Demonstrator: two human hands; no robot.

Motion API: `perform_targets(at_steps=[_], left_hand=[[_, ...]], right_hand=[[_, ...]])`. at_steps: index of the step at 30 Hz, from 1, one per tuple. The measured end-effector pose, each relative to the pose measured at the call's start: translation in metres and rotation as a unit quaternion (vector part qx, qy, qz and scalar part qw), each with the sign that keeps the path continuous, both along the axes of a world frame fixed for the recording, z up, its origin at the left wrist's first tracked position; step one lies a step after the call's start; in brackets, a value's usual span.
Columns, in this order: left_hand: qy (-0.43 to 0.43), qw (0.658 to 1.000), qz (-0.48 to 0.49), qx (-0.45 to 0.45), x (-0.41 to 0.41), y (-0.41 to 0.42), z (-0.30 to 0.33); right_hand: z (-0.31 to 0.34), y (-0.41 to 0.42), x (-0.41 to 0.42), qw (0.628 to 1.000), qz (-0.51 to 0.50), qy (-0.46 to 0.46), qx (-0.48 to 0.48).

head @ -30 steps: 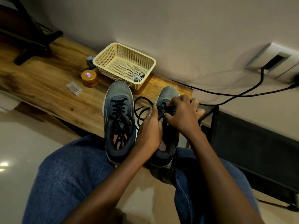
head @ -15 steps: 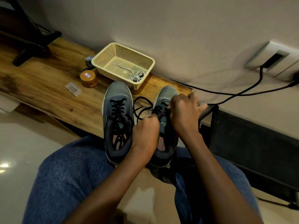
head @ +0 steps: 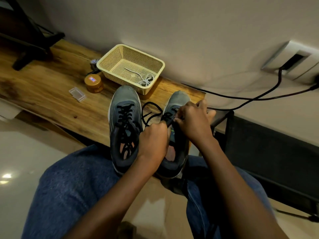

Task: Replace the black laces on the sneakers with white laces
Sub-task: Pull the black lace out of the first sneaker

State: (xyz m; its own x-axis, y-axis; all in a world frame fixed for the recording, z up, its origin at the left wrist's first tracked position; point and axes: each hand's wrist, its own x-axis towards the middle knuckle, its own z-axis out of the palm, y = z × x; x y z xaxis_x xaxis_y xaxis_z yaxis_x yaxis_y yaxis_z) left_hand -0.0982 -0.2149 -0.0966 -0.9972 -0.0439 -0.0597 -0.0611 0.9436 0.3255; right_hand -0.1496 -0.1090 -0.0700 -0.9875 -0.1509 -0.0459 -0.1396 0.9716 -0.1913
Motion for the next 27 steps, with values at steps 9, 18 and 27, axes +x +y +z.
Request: perform_targets(at_steps=[9, 18, 27], left_hand=[[-0.007, 1.0, 0.004, -0.008, -0.0004, 0.0043, 0.0011], [-0.013, 1.0, 0.007, -0.01, 0.0006, 0.003, 0.001], [-0.018, 1.0, 0.008, 0.004, 0.0, 0.0028, 0.0028]], right_hand=[[-0.0077, -0.0039, 0.0039, 0.985, -0.138, 0.095, 0.044], [-0.0013, -0.0063, 0.003, 0.995, -0.074, -0.066, 0.006], [-0.0004, -0.0032, 0.0031, 0.994, -0.074, -0.08, -0.024]])
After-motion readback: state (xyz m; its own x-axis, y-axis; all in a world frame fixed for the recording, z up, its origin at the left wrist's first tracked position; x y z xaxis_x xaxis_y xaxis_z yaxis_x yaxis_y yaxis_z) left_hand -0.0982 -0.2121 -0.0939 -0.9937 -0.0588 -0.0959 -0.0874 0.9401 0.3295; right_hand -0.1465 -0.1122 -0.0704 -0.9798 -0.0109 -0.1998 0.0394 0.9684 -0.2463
